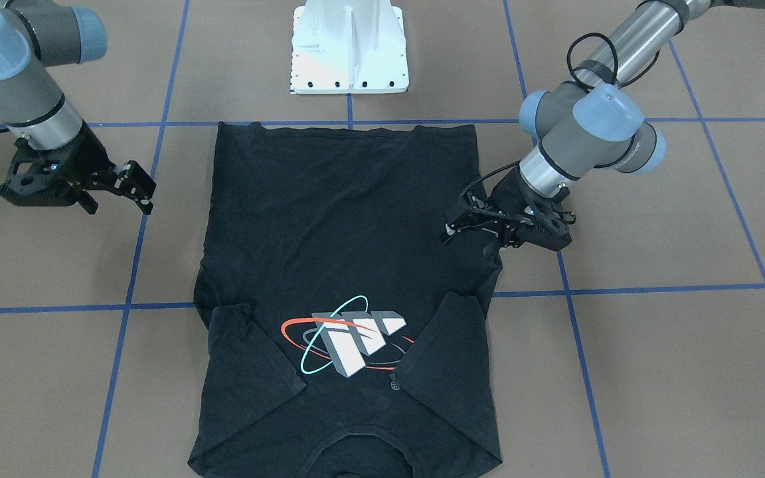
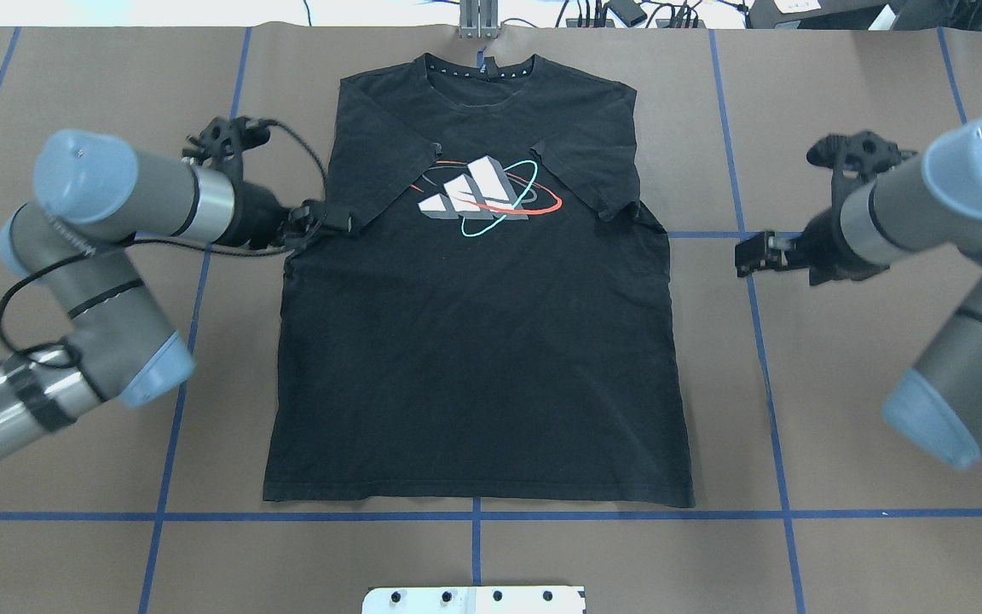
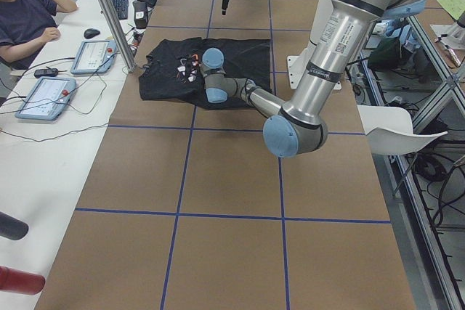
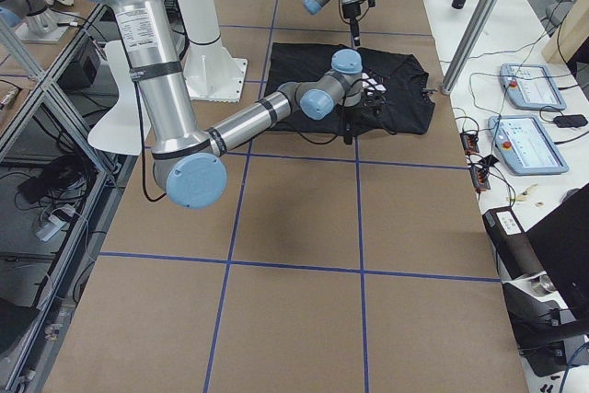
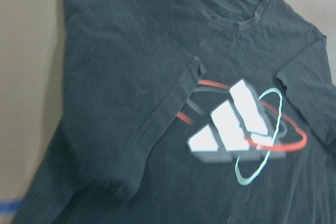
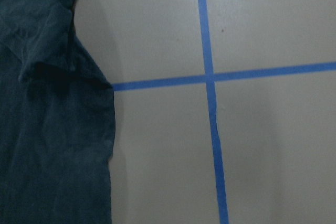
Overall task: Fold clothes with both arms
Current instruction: 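Move both grippers down along the shirt sides toward the hem nearest the robot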
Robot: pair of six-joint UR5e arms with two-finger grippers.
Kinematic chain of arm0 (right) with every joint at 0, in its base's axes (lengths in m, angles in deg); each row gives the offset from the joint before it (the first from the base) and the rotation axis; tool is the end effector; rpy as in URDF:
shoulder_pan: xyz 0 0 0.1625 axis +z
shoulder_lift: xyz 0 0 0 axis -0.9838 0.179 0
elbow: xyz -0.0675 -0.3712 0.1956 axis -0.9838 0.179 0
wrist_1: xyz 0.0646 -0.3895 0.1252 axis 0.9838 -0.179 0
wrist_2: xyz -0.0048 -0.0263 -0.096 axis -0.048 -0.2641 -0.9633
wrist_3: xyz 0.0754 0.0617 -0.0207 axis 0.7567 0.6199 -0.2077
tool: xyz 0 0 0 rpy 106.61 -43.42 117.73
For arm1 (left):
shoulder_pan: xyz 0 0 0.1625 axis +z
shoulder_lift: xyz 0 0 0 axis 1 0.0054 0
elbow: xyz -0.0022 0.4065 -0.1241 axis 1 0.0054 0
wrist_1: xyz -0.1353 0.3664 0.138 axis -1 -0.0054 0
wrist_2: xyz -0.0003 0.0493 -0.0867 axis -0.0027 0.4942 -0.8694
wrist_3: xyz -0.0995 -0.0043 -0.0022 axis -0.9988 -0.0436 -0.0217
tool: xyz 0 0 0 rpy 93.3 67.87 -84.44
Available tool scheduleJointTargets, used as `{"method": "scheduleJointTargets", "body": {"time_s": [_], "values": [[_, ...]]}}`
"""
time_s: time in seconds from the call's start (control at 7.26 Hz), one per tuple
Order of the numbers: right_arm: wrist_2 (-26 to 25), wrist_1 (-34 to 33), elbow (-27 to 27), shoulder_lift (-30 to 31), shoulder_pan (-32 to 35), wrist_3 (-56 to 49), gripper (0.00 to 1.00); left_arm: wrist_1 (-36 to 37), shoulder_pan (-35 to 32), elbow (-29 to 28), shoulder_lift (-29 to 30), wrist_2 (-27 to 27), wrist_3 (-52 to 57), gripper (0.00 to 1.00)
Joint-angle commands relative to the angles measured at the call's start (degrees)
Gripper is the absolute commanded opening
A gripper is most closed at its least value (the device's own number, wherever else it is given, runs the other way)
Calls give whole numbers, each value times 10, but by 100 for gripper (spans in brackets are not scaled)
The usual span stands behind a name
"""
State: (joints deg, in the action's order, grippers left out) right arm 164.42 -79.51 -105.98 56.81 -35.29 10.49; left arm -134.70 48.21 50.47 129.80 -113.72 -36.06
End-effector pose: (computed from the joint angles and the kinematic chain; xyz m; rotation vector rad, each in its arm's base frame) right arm -0.3032 -0.4273 0.3821 0.1070 -0.8476 0.1608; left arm 0.4233 -0.4935 0.3421 0.2661 1.3037 -0.0847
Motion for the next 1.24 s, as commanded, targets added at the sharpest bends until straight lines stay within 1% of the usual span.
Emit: {"method": "scheduleJointTargets", "body": {"time_s": [0.0, 0.14, 0.28, 0.41, 0.55, 0.83, 1.1], "values": [[-69, 0, -105, 85, -105, 96, 100, 83, 64, 165, -114, 14, -2, 100], [-114, 6, -130, 110, -164, 147, 100, 148, 121, 239, -152, 87, -15, 100], [-139, 12, -151, 130, -204, 181, 100, 187, 152, 280, -170, 107, -39, 100], [-166, 11, -166, 143, -232, 198, 100, 188, 183, 288, -192, 129, -78, 100], [-172, 11, -166, 144, -236, 198, 100, 196, 225, 287, -199, 188, -84, 100], [-173, 11, -166, 143, -237, 198, 100, 226, 245, 283, -198, 202, -84, 100], [-173, 11, -166, 143, -237, 198, 100, 228, 255, 274, -200, 204, -84, 99]]}}
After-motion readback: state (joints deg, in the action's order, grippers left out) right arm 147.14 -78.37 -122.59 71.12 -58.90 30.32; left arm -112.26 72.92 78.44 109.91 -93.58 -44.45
